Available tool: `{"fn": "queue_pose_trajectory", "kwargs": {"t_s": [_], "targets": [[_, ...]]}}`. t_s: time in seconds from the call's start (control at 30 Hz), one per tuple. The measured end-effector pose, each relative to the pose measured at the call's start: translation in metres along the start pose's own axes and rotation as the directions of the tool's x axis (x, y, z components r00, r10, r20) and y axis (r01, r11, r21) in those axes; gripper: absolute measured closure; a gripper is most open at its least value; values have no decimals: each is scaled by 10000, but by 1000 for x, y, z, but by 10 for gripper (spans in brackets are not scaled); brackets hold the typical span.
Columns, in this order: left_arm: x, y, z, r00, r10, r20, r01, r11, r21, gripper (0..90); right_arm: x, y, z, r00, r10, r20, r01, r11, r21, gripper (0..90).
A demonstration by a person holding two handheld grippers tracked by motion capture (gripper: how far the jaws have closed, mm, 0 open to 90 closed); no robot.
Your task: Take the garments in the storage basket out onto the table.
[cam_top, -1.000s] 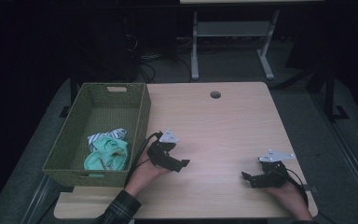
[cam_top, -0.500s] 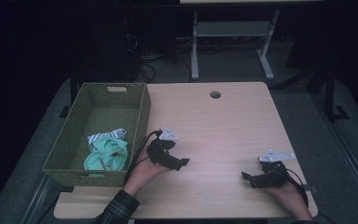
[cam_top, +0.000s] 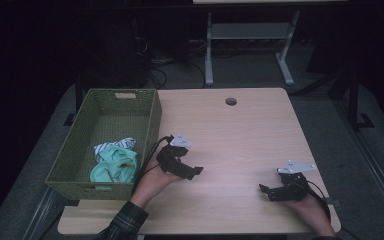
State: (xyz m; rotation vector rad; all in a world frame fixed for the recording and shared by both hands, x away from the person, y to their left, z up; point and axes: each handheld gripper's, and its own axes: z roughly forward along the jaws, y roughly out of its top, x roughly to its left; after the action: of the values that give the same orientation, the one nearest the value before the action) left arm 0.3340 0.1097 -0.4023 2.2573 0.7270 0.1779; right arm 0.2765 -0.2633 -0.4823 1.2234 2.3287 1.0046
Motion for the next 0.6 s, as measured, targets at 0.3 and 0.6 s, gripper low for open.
{"fn": "queue_pose_trajectory", "kwargs": {"t_s": [0.3, 0.6], "targets": [[1, 7, -7, 9999, -91, 98, 91, 9999, -79, 139, 0, 0, 0, 10000, -8, 5, 8, 10000, -1, 80], [2, 14, -13, 9996, -188, 202, 188, 9998, 11, 138, 0, 0, 0, 10000, -6, 6, 6, 10000, 2, 80]]}}
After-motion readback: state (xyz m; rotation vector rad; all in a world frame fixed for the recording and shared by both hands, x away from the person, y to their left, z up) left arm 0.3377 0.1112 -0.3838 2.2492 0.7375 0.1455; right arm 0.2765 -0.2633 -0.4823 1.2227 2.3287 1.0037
